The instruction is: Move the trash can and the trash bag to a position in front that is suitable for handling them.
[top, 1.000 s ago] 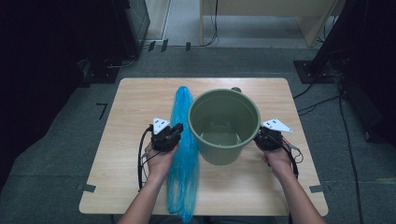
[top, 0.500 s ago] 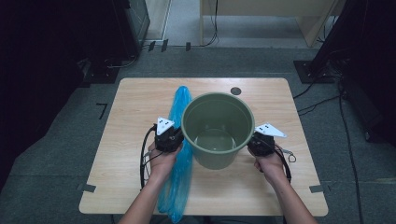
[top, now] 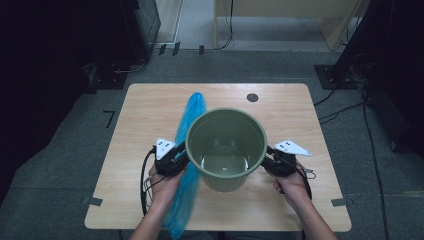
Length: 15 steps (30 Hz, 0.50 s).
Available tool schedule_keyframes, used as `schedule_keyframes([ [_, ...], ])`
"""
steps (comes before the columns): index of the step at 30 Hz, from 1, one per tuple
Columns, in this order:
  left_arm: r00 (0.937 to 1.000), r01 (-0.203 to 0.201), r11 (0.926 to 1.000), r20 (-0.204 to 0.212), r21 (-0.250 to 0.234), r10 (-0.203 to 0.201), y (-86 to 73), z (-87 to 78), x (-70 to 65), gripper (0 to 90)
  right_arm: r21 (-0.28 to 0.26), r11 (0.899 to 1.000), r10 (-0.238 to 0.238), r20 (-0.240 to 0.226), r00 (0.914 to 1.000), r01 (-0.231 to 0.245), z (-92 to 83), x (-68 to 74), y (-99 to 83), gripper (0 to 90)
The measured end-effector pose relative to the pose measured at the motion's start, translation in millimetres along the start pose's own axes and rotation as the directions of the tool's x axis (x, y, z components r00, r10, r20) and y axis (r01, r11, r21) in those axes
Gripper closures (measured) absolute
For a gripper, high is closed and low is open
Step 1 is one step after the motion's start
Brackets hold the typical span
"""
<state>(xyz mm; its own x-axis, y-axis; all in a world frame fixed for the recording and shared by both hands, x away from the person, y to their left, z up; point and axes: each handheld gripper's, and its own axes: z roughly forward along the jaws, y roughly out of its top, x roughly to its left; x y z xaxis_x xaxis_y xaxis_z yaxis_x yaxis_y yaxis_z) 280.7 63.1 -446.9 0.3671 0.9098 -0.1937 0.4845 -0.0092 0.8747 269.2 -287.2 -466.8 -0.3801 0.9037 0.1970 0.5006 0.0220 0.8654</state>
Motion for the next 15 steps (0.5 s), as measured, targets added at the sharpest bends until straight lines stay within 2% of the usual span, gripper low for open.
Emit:
schedule_keyframes([
  [1,0.9995,0.016,0.9994,-0.029,0.031,-0.015,-4.1,-1.1,11.3,53.5,-0.009,1.0,0.014,0.005,0.9999,-0.014,-6.2,-6.5,-1.5,46.1],
  [2,0.9988,0.035,0.9983,-0.037,0.047,-0.033,-7.2,-1.4,18.0,48.8,-0.015,1.0,0.009,0.024,0.9997,-0.009,-9.7,-10.6,-3.3,40.8],
  [3,0.9988,0.035,0.9983,-0.037,0.047,-0.033,-7.2,-1.4,18.0,44.0,-0.015,1.0,0.009,0.024,0.9997,-0.009,-9.7,-10.6,-3.3,40.8],
  [4,0.9981,0.048,0.9969,-0.042,0.062,-0.045,-10.6,-2.2,25.2,44.0,-0.018,1.0,0.0,0.05,0.9987,0.001,-13.2,-15.2,-5.9,36.2],
  [5,0.9973,0.061,0.9953,-0.046,0.075,-0.057,-14.3,-2.7,32.1,40.3,-0.009,1.0,-0.002,0.071,0.9975,0.003,-16.3,-20.2,-9.1,31.9],
  [6,0.9964,0.072,0.993,-0.052,0.093,-0.068,-17.6,-2.7,38.0,36.8,0.009,1.0,0.005,0.093,0.9956,-0.006,-18.6,-25.8,-12.9,26.8],
  [7,0.9958,0.074,0.9909,-0.062,0.112,-0.067,-20.4,-2.7,42.9,27.4,0.058,0.998,0.008,0.15,0.9886,-0.017,-21.6,-37.9,-22.5,17.0],
  [8,0.9951,0.079,0.9891,-0.069,0.124,-0.071,-22.7,-3.4,47.3,24.4,0.083,0.996,0.012,0.177,0.984,-0.028,-22.7,-43.5,-28.2,14.1],
  [9,0.9933,0.091,0.9873,-0.083,0.13,-0.081,-24.5,-4.6,51.2,24.4,0.083,0.996,0.012,0.177,0.984,-0.028,-22.7,-43.5,-28.2,14.1],
  [10,0.9901,0.103,0.9841,-0.11,0.145,-0.087,-27.3,-5.3,56.7,23.4,0.127,0.99,0.031,0.21,0.9773,-0.059,-24.8,-55.9,-40.1,12.0],
  [12,0.9895,0.103,0.9826,-0.117,0.155,-0.085,-28.3,-5.2,58.6,20.4,0.175,0.98,0.048,0.232,0.9715,-0.09,-25.3,-65.1,-48.5,4.9],
  [14,0.99,0.105,0.9807,-0.11,0.165,-0.088,-31.3,-4.6,60.1,18.2,0.205,0.974,0.039,0.252,0.9668,-0.093,-25.7,-71.0,-52.7,3.5],
  [15,0.9907,0.102,0.9808,-0.106,0.166,-0.085,-32.5,-4.2,59.2,17.8,0.203,0.974,0.042,0.262,0.9641,-0.098,-26.0,-72.7,-53.8,3.5],
])
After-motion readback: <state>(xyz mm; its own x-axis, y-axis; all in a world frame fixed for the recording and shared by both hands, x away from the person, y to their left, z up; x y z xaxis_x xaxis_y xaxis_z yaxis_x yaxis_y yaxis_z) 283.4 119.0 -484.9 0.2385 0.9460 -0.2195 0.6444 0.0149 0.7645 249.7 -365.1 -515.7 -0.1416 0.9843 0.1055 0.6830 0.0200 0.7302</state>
